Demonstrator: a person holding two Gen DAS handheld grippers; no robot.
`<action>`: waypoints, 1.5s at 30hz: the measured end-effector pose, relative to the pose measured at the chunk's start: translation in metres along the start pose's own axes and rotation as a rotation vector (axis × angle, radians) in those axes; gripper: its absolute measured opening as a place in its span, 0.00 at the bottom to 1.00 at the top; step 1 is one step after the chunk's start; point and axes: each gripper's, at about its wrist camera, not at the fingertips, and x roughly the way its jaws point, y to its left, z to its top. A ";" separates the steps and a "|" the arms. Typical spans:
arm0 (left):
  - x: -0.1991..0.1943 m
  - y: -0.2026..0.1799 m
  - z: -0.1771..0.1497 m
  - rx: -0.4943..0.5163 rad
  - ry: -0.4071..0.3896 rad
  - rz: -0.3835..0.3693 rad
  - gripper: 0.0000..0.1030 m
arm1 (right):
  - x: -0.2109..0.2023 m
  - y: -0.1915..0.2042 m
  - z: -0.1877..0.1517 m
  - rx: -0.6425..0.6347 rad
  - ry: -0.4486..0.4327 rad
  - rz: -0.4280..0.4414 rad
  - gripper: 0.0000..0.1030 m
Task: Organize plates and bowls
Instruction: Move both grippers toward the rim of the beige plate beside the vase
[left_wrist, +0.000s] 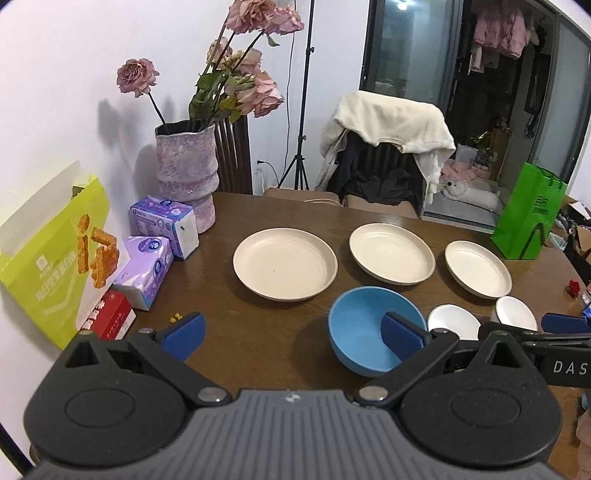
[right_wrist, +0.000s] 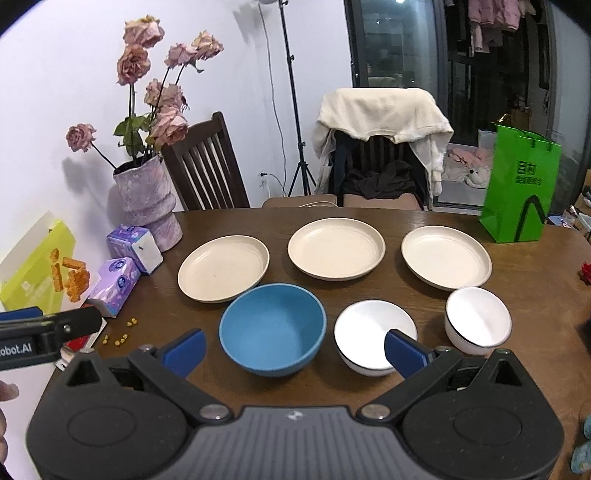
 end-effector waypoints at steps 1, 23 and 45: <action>0.004 0.002 0.003 0.000 0.002 0.004 1.00 | 0.006 0.002 0.004 -0.002 0.003 0.003 1.00; 0.123 0.056 0.072 -0.033 0.090 0.041 1.00 | 0.143 0.047 0.073 -0.033 0.094 0.023 1.00; 0.267 0.091 0.108 -0.050 0.220 0.050 1.00 | 0.295 0.053 0.093 0.036 0.226 -0.002 0.95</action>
